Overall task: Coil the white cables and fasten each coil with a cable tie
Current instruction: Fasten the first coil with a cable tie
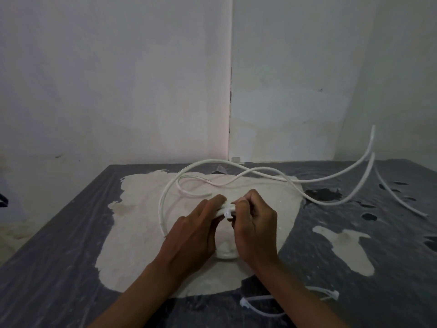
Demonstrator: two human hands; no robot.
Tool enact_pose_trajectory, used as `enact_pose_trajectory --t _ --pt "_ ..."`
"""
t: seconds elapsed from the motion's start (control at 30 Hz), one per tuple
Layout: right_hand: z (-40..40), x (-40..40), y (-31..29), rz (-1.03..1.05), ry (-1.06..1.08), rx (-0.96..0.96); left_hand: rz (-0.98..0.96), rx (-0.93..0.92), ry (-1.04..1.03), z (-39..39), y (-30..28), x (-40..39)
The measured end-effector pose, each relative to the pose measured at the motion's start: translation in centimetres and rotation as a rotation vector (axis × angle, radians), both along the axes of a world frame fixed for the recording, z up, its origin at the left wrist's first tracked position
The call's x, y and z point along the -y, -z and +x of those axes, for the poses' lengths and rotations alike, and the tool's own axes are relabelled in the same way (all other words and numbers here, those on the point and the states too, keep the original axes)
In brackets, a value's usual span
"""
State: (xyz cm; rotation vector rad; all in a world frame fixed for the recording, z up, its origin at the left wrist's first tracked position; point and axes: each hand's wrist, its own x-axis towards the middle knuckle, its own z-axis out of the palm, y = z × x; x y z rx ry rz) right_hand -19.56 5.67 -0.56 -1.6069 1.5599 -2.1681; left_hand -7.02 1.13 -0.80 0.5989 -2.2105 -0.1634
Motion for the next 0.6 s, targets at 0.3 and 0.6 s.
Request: enact_pose_trajectory --t 0.3,0.6 --pt "-0.1 -0.1 0.1 0.018 -0.011 0.039 -0.070 0.026 0.028 -0.3 -0.4 -0.6" --pt "1.2 -0.7 0.1 0.101 0.177 0.149 -0.042 -0.012 -0.019 -0.7 0.0 -0.6"
